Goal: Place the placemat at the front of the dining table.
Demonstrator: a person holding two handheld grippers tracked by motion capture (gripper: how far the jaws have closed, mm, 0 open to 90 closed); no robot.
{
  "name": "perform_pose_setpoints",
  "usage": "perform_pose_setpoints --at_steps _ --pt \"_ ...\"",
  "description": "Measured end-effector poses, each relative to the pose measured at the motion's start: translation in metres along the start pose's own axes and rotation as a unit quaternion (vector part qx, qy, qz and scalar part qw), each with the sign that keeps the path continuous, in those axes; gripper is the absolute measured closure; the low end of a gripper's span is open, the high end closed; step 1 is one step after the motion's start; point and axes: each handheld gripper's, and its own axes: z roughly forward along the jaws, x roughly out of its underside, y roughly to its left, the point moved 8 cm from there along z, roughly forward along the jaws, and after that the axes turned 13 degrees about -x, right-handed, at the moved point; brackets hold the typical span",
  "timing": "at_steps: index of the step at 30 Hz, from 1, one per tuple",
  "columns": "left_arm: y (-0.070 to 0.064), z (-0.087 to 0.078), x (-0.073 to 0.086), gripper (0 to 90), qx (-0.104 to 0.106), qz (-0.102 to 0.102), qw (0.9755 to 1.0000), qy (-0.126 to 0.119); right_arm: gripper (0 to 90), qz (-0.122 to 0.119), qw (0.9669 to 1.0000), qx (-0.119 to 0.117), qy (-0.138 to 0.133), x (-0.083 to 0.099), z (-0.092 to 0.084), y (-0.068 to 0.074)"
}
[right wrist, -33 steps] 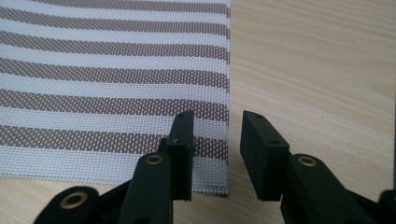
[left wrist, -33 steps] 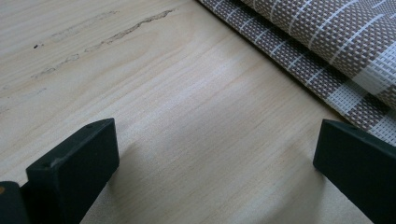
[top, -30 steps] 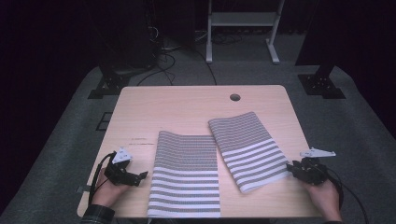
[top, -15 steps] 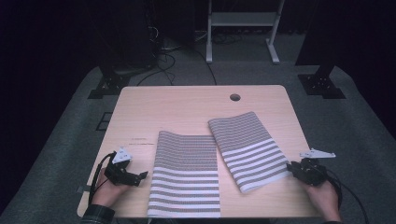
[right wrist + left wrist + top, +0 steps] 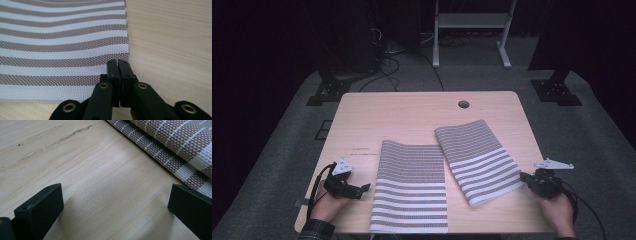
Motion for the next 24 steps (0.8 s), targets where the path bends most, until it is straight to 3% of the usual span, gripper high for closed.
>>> perform_pose_setpoints --at_steps 15,24 --pt "0.0 0.0 0.0 0.0 0.0 0.0 1.0 0.0 89.2 -0.003 0.9987 -0.028 -0.043 -0.019 -0.015 0.015" --pt "0.0 0.0 0.0 0.0 0.0 0.0 1.0 0.0 89.2 -0.02 0.9964 -0.054 -0.062 -0.036 -0.016 0.034"
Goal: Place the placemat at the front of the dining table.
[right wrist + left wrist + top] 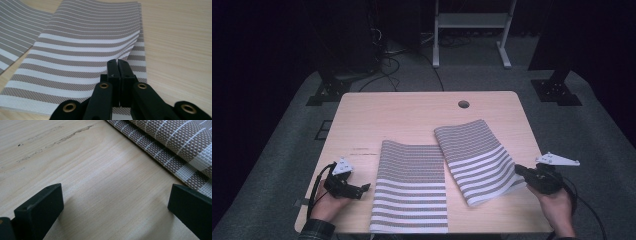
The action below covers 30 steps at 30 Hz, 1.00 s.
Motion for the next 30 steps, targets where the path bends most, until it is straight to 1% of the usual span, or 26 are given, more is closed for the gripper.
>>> perform_pose_setpoints --at_steps 5,16,20,30 --pt "0.0 0.0 0.0 0.0 0.0 0.0 1.0 0.0 89.3 -0.005 0.9999 -0.012 -0.004 -0.008 0.007 0.008" --pt "0.0 0.0 0.0 0.0 0.0 0.0 1.0 0.001 89.3 -0.021 0.9991 -0.036 0.002 -0.021 0.03 0.025" --pt "0.0 0.0 0.0 0.0 0.0 0.0 1.0 0.001 89.3 -0.027 0.9987 -0.044 0.002 -0.025 0.037 0.03" --pt "0.0 0.0 0.0 0.0 0.0 0.0 1.0 0.001 89.3 -0.042 0.997 -0.064 0.006 -0.037 0.055 0.048"
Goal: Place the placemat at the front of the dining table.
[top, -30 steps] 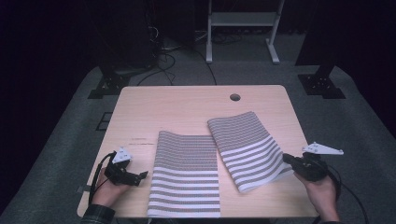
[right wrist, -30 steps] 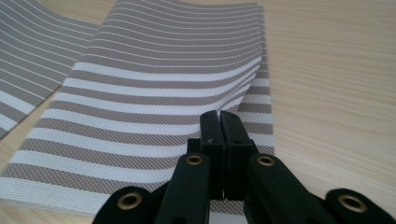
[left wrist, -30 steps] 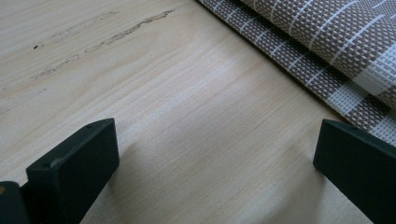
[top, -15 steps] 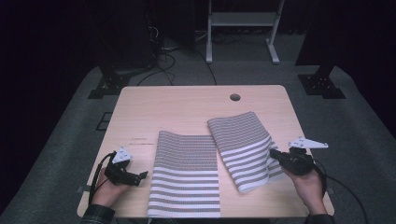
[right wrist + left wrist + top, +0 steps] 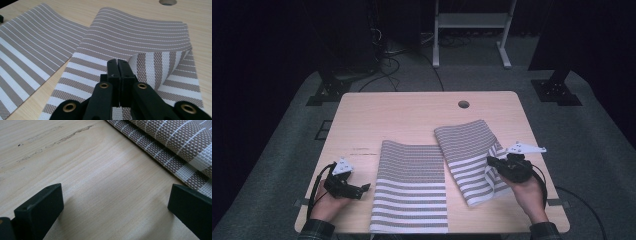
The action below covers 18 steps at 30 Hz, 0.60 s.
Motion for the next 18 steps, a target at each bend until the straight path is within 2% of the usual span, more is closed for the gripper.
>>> perform_pose_setpoints --at_steps 18 --pt "0.0 0.0 0.0 0.0 0.0 0.0 1.0 0.0 89.3 -0.025 0.999 -0.038 0.003 -0.022 0.034 0.029"
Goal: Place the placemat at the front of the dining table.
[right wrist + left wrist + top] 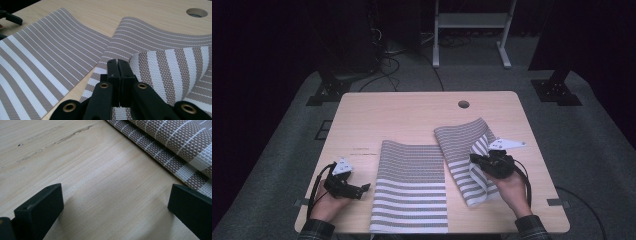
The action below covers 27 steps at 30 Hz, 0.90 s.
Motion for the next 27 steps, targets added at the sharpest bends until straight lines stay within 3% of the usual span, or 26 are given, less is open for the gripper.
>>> perform_pose_setpoints --at_steps 27 --pt "0.0 0.0 0.0 0.0 0.0 0.0 1.0 0.0 89.3 -0.023 0.9986 -0.047 0.001 -0.03 0.049 0.036"
